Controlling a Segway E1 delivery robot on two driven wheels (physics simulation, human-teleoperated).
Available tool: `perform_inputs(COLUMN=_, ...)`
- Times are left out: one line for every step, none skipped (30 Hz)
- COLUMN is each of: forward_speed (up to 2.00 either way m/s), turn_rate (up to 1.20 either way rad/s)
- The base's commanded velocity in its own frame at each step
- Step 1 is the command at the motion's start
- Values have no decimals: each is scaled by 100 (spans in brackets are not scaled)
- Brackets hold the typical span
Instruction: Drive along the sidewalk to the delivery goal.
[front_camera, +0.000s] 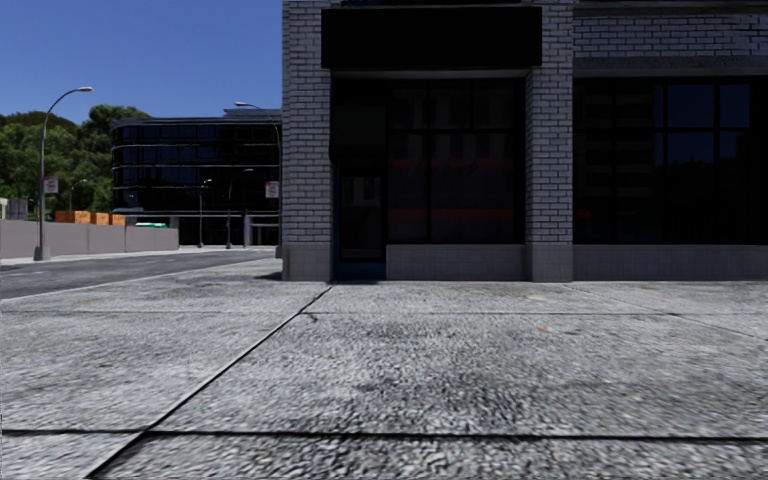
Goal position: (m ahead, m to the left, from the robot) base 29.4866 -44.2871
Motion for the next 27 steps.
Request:
perform_inputs(forward_speed=107, turn_rate=-60)
perform_inputs(forward_speed=107, turn_rate=-60)
perform_inputs(forward_speed=107, turn_rate=-60)
perform_inputs(forward_speed=107, turn_rate=-60)
perform_inputs(forward_speed=107, turn_rate=-60)
perform_inputs(forward_speed=107, turn_rate=-61)
perform_inputs(forward_speed=107, turn_rate=-61)
perform_inputs(forward_speed=107, turn_rate=-62)
perform_inputs(forward_speed=107, turn_rate=-62)
perform_inputs(forward_speed=107, turn_rate=-62)
perform_inputs(forward_speed=107, turn_rate=-62)
perform_inputs(forward_speed=108, turn_rate=-62)
perform_inputs(forward_speed=108, turn_rate=-62)
perform_inputs(forward_speed=108, turn_rate=-62)
perform_inputs(forward_speed=108, turn_rate=-62)
perform_inputs(forward_speed=109, turn_rate=-62)
perform_inputs(forward_speed=110, turn_rate=-62)
perform_inputs(forward_speed=110, turn_rate=-62)
perform_inputs(forward_speed=111, turn_rate=-62)
perform_inputs(forward_speed=112, turn_rate=-62)
perform_inputs(forward_speed=113, turn_rate=-62)
perform_inputs(forward_speed=113, turn_rate=-62)
perform_inputs(forward_speed=113, turn_rate=-63)
perform_inputs(forward_speed=113, turn_rate=-63)
perform_inputs(forward_speed=113, turn_rate=-63)
perform_inputs(forward_speed=113, turn_rate=-63)
perform_inputs(forward_speed=113, turn_rate=-63)
